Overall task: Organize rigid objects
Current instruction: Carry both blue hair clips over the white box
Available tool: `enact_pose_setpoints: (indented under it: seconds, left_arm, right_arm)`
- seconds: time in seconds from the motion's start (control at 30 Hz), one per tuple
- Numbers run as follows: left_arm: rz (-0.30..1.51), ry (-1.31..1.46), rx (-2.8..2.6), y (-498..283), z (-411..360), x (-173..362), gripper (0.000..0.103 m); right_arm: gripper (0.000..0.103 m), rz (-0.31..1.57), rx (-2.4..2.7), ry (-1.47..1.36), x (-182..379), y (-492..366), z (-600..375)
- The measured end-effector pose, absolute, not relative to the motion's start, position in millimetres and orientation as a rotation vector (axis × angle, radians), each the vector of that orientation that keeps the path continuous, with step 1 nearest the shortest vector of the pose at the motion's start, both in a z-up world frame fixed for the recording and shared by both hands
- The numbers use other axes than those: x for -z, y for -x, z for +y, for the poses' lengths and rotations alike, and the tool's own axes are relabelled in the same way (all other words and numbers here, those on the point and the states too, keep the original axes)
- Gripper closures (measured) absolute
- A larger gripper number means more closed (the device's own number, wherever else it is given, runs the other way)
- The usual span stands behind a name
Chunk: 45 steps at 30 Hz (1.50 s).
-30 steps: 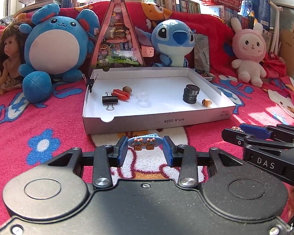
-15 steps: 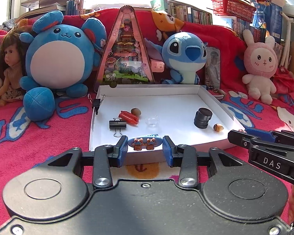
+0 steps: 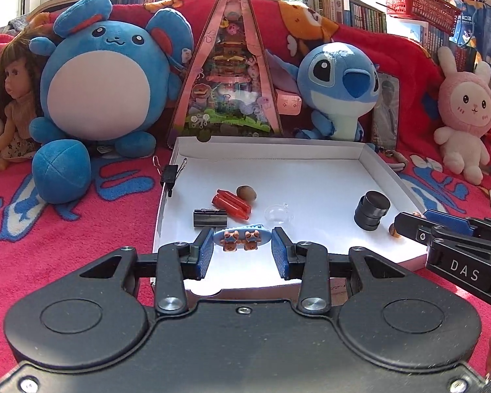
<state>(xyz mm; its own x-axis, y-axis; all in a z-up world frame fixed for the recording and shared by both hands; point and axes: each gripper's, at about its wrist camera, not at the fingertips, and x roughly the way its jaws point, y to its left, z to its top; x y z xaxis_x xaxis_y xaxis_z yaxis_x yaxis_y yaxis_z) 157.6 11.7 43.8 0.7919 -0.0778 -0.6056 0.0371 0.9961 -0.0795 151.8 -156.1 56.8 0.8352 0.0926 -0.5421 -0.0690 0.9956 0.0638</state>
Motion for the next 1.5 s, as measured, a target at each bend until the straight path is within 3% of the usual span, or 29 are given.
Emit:
enact_pose_setpoints:
  seconds: [0.47,1.5]
  left_arm:
    - [0.711,0.064,0.022,-185,14,-23,0.067]
    - [0.695,0.013,-0.011,-197,8,-8,0.066]
  right_arm:
    - [0.060,0.690,-0.068,-0.076,-35,-181,-159]
    - [0.060,0.721,-0.046,-0.085,-20,-199,-161]
